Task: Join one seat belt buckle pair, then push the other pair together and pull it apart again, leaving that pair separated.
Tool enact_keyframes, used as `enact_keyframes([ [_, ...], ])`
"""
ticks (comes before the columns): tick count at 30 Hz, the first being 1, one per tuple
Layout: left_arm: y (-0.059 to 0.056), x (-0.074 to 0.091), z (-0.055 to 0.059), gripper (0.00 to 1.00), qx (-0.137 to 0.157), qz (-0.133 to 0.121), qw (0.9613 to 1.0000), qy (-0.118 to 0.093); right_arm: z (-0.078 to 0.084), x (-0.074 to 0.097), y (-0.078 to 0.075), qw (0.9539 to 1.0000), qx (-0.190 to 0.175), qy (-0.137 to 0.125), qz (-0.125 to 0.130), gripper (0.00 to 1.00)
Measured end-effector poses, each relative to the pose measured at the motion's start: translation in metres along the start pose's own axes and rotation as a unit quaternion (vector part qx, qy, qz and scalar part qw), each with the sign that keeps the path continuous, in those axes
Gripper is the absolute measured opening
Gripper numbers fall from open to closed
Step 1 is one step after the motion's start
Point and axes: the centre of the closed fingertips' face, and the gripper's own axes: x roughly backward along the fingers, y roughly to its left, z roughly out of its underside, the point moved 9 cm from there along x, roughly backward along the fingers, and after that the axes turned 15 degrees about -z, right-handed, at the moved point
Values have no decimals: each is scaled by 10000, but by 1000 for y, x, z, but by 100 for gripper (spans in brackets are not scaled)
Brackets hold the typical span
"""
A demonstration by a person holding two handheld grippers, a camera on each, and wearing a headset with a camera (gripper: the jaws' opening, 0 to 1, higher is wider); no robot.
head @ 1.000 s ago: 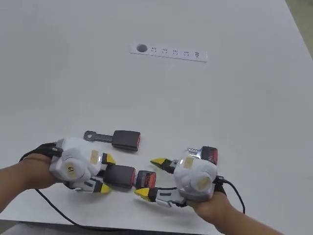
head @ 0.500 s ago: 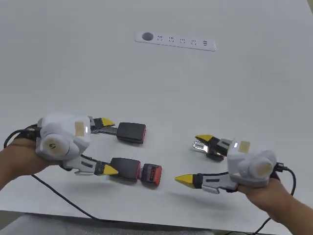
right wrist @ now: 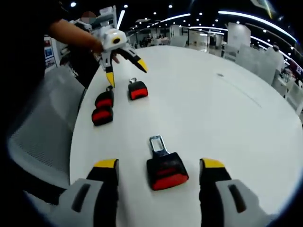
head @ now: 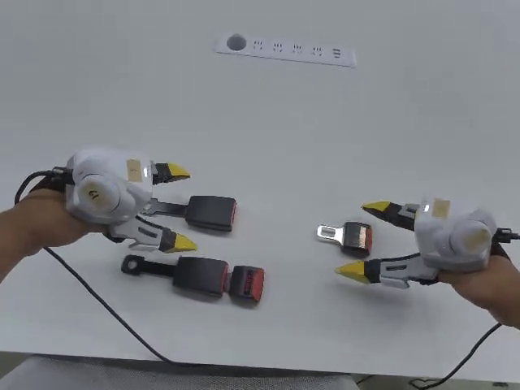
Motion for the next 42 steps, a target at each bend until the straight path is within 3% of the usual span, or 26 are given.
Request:
enact_keyframes([
  [3,2,-9,1,65,-212,75,9997,63,1,2,-4,9999,-2,86,-82,67],
  [7,1,-20,3,63,-209,288,9992,165,-2,4,-5,9998,20,147,-160,64],
  [12,3,-28,5,58,-278,378,9987,214,0,4,-7,9991,49,323,-281,58],
  [15,0,-30,6,55,-307,562,9976,246,2,1,-5,9981,181,461,-363,53],
  [16,-1,-31,8,53,-455,593,9967,315,0,0,-9,9973,489,444,-317,52],
  [17,-3,-30,6,51,-364,667,9967,271,3,0,-9,9982,263,404,-366,52],
  [22,1,-35,4,46,-395,677,9966,255,4,-1,-13,9974,463,447,-317,38],
  [24,2,-37,2,37,-391,672,9967,250,5,0,-15,9973,506,419,-336,37],
  [32,5,-41,3,35,-533,725,9957,239,13,1,-15,9977,472,3,-492,36],
  [42,11,-43,2,35,-609,820,9944,259,11,0,-12,9973,474,-156,-538,35],
])
